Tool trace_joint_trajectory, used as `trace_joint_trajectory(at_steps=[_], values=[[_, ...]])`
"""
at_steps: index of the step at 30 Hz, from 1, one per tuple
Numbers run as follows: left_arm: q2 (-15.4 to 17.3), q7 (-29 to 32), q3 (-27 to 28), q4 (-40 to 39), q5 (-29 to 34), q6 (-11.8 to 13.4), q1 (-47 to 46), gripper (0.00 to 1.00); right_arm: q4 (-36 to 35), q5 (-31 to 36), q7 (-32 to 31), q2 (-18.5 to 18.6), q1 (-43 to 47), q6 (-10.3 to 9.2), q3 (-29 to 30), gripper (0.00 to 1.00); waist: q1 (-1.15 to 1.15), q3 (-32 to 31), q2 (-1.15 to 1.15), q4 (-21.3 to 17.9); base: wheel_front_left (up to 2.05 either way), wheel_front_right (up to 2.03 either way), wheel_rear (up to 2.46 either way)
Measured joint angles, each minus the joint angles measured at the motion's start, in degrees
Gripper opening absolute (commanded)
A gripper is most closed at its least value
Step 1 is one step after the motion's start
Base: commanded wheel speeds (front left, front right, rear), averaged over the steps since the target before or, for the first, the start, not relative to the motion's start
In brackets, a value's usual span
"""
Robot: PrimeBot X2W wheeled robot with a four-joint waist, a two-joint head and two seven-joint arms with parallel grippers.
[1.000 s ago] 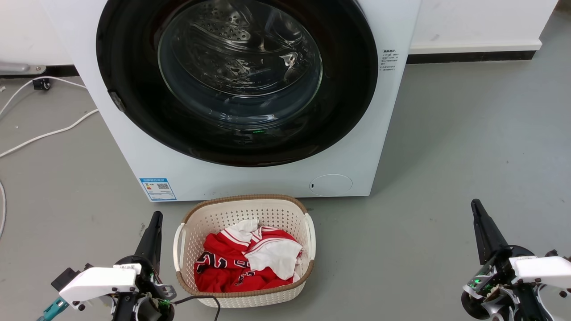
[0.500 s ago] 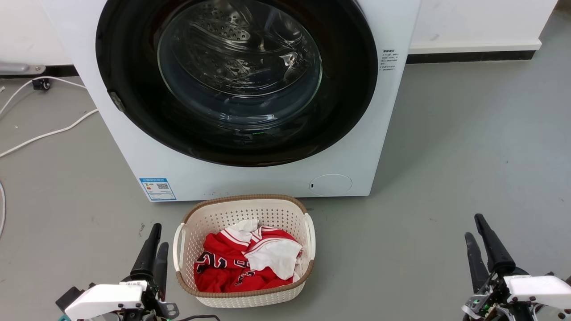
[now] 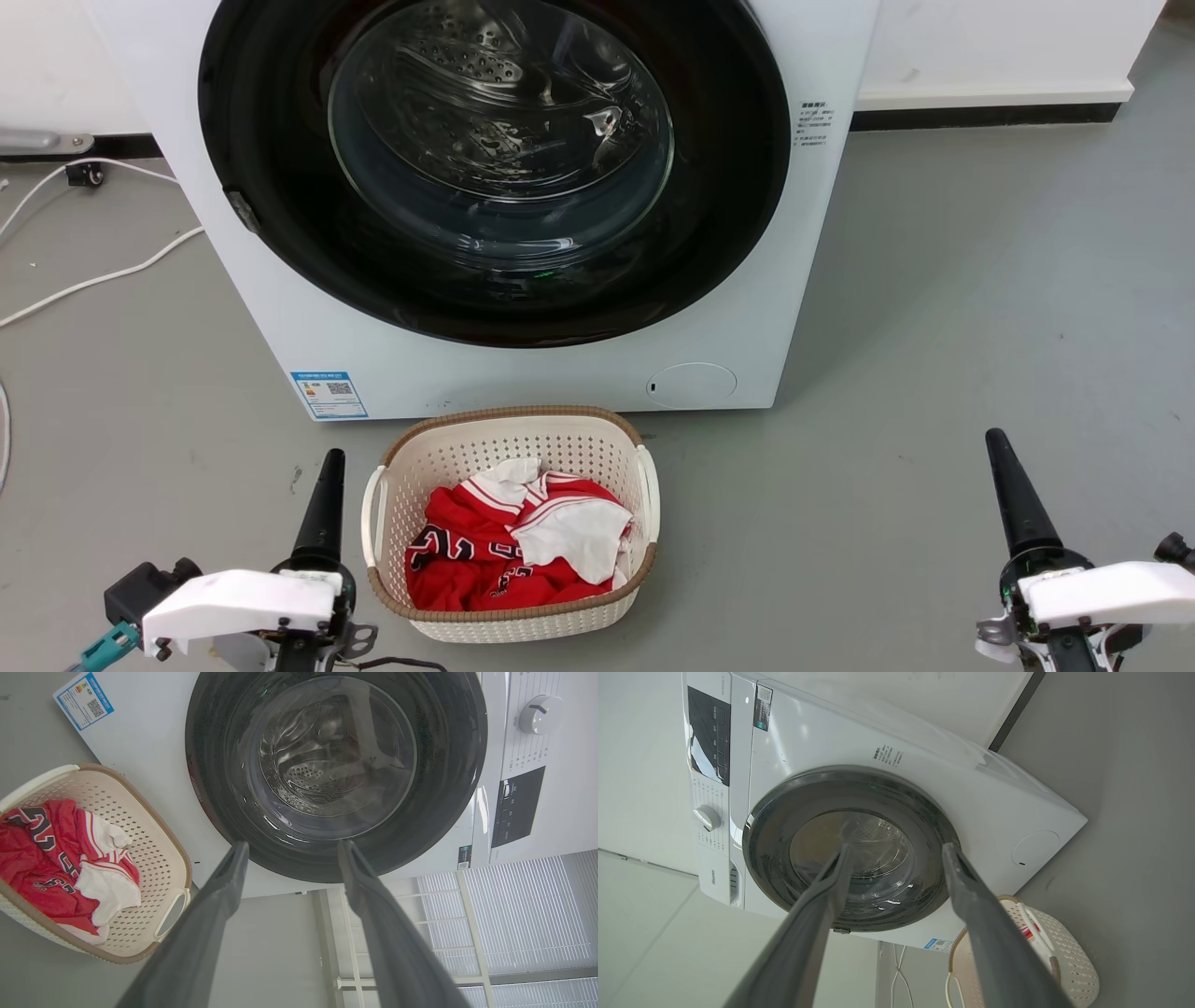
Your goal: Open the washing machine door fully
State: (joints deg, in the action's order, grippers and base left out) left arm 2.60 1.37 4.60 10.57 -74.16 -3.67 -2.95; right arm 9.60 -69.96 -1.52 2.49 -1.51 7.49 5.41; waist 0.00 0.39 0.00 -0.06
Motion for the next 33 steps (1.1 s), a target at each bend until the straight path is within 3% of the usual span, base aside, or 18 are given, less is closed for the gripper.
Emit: trace_joint_trajectory(at_steps=[11, 33], values=[[0.00, -2.50, -2.64, -2.36, 13.82, 3.27, 0.71, 1.00, -3.14, 15.99, 2.52, 0.00, 1.58, 0.00, -1.96, 1.00, 0.00, 0.00, 0.00, 0.01, 0.00, 0.00, 0.00], [0.76, -6.69, -6.82, -6.56, 33.34, 7.72, 1.62, 1.00, -8.28, 35.98, 6.80, 0.03, 3.91, 0.00, -3.83, 1.00, 0.00, 0.00, 0.00, 0.22, 0.00, 0.00, 0.00]])
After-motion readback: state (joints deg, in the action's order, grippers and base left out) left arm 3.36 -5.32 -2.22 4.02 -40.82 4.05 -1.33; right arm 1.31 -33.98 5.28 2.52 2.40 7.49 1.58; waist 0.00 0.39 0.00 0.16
